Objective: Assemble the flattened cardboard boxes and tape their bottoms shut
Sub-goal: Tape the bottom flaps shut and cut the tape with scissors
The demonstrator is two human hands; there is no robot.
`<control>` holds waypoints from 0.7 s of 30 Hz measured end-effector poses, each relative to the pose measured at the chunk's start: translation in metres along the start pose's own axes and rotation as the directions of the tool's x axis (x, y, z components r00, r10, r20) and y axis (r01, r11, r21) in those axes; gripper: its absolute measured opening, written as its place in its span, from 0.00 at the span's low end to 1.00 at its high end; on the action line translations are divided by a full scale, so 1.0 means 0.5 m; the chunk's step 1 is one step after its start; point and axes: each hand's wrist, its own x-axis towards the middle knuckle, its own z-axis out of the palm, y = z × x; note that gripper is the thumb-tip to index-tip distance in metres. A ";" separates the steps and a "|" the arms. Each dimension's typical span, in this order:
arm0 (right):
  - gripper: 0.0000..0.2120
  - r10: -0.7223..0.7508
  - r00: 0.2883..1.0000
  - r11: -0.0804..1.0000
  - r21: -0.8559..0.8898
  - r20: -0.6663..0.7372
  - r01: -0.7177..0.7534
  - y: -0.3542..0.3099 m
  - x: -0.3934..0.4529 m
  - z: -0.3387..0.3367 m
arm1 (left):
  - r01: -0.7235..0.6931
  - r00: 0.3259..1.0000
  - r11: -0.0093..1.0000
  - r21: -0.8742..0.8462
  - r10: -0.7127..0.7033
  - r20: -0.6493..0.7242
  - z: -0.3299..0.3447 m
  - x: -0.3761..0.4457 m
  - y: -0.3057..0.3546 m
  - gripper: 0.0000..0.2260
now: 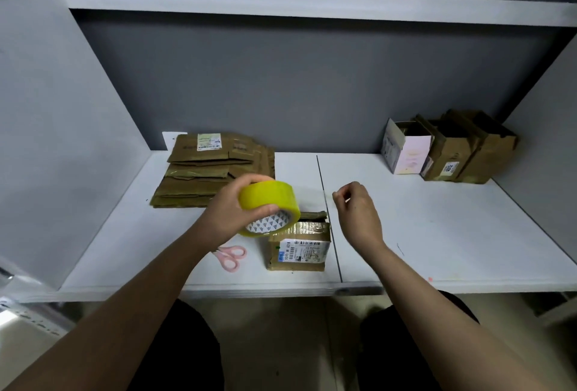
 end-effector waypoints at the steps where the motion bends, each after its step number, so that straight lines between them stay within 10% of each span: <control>1: 0.05 -0.021 1.000 1.000 0.002 -0.006 0.021 0.006 0.001 0.015 | 0.010 1.000 0.999 -0.037 -0.010 0.008 0.002 0.006 -0.009 0.19; 21: 0.07 0.028 1.000 0.999 -0.021 -0.005 -0.028 0.070 -0.015 0.141 | 0.037 0.999 0.999 -0.038 -0.036 0.021 0.011 0.064 -0.061 0.22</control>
